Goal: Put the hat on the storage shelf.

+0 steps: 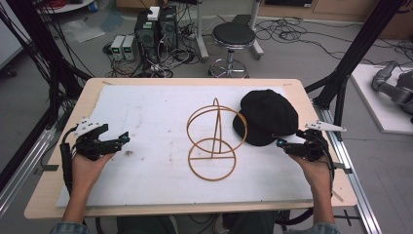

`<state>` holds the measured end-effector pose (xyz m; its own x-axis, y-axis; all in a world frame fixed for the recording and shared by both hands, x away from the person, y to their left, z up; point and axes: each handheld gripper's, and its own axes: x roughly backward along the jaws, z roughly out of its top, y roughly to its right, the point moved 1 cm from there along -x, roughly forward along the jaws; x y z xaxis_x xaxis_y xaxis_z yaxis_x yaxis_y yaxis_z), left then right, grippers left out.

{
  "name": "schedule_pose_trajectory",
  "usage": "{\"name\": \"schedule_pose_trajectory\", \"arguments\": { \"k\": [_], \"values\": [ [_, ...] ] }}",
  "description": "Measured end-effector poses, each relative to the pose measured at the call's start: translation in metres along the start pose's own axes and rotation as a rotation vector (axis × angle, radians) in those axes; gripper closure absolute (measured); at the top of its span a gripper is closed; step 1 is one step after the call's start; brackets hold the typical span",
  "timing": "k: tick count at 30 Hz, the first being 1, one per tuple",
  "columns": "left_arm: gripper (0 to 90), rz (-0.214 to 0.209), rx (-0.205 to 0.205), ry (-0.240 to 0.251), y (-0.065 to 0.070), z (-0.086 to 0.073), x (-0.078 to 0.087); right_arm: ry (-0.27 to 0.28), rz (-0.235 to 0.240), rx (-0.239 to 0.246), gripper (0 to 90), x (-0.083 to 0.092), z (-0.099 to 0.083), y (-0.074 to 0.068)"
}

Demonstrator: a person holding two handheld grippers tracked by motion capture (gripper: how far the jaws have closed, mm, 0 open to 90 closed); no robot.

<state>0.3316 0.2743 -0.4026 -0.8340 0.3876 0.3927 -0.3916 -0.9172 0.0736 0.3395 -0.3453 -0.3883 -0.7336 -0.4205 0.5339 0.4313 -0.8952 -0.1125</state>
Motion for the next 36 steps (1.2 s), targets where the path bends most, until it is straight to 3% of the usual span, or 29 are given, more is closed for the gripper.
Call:
{"name": "schedule_pose_trajectory", "arguments": {
  "k": [18,27,31,36],
  "values": [
    [14.3,-0.003,0.0,-0.01,-0.002,-0.001,0.0,0.016,0.015,-0.03,11.0,0.0,0.001,0.0],
    [14.3,-0.005,-0.004,-0.005,-0.003,0.004,-0.004,0.033,0.02,-0.032,10.9,-0.004,0.009,0.0],
    [14.3,-0.006,-0.015,-0.006,-0.004,0.008,-0.007,0.074,0.013,-0.064,11.0,-0.004,0.016,0.005],
    [14.3,0.005,-0.017,-0.005,-0.008,0.007,-0.013,0.086,0.005,-0.092,10.9,-0.011,0.019,0.013]
  ]
}}
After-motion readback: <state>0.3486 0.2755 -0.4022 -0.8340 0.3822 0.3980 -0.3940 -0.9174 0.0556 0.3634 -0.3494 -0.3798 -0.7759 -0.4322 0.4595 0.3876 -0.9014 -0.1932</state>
